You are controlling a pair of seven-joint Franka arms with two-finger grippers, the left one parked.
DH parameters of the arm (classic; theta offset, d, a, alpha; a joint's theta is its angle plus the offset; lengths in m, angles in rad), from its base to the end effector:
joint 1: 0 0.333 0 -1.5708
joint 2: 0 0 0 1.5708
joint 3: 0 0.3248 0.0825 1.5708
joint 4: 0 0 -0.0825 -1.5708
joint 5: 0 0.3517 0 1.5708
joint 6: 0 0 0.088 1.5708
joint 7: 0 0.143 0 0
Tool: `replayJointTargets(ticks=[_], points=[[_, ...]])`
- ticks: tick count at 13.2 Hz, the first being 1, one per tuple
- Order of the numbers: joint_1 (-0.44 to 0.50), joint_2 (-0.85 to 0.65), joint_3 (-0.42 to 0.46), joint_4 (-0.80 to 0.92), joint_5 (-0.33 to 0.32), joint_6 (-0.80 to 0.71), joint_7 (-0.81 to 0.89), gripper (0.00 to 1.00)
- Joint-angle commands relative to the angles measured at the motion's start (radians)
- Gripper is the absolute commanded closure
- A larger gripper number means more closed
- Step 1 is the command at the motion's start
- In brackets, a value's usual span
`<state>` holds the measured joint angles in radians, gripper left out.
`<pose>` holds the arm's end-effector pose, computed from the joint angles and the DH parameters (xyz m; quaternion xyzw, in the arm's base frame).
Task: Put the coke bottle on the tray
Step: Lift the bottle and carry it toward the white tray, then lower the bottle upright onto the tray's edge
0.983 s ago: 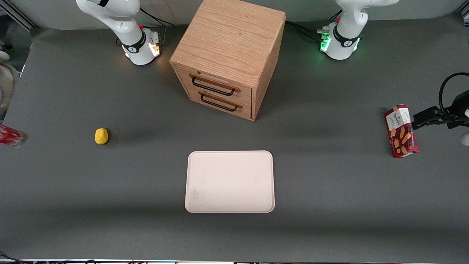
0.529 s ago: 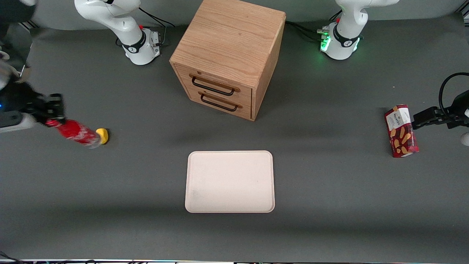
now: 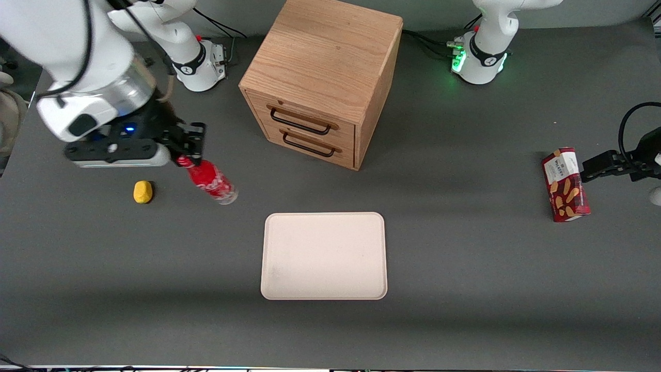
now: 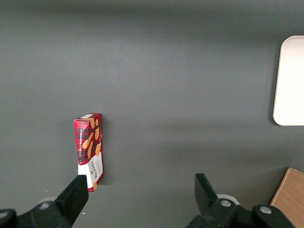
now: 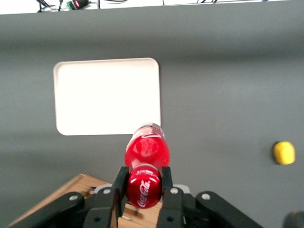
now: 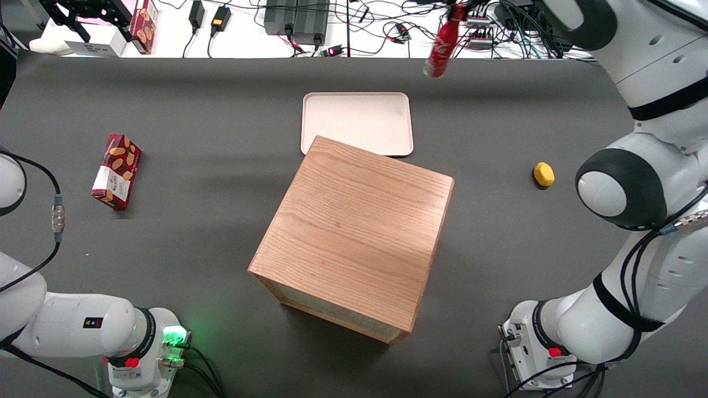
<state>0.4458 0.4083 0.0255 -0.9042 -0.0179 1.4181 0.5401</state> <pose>0.5611 0.2779 0.6351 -0.9979 0.0375 -0.0480 0.0223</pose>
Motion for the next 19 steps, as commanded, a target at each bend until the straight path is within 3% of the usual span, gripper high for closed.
replayJointTargets(ticks=[1, 12, 19], points=[[0.001, 0.035, 0.001, 0.005, 0.019, 0.045, 0.057, 0.85], [-0.019, 0.385, -0.013, -0.012, 0.015, 0.361, 0.060, 0.84], [-0.035, 0.457, -0.013, -0.099, 0.015, 0.558, 0.060, 0.84]])
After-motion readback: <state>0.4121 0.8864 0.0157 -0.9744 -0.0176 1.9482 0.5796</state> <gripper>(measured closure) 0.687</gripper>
